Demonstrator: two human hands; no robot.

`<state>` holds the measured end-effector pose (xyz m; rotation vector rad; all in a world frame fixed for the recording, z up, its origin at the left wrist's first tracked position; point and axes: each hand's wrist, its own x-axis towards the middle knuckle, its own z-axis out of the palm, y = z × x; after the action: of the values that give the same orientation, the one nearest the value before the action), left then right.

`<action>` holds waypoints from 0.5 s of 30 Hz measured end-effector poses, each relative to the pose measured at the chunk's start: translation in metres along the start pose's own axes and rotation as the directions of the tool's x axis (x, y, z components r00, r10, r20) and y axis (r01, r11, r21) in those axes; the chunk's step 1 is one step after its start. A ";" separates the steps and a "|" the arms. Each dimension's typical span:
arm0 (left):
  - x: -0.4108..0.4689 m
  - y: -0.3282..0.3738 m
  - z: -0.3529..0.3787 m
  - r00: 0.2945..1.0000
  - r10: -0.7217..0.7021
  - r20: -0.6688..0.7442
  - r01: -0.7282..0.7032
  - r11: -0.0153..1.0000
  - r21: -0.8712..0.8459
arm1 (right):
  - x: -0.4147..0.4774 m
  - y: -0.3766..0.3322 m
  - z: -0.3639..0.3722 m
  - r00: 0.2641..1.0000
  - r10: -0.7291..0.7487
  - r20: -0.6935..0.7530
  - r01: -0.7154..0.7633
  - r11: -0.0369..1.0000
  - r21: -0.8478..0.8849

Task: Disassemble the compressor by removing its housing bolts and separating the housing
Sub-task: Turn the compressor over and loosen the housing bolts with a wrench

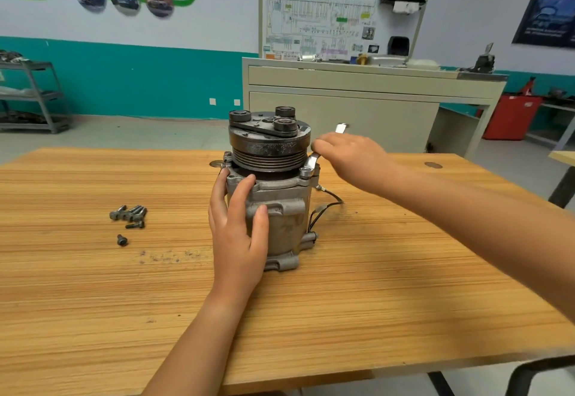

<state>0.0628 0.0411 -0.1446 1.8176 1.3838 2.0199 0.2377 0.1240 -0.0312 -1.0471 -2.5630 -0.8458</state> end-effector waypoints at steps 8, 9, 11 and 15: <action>0.000 -0.001 0.000 1.000 -0.008 0.012 0.008 1.000 0.004 | -0.049 -0.018 -0.024 0.915 0.318 -0.249 -0.223 0.911 0.346; -0.001 -0.001 0.001 1.000 -0.006 0.011 0.005 1.000 0.006 | -0.059 -0.023 -0.031 0.928 0.296 -0.229 -0.213 0.921 0.325; -0.001 -0.001 0.000 1.000 -0.004 0.012 0.004 1.000 0.008 | -0.074 -0.032 -0.043 0.964 0.226 -0.140 -0.187 0.951 0.247; -0.001 -0.001 0.000 1.000 -0.011 0.015 0.011 1.000 0.008 | -0.078 -0.036 -0.053 0.958 0.272 0.088 -0.281 0.952 0.124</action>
<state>0.0627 0.0411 -0.1465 1.8209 1.3963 1.9940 0.2683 0.0280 -0.0369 -1.3721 -2.4087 -0.5646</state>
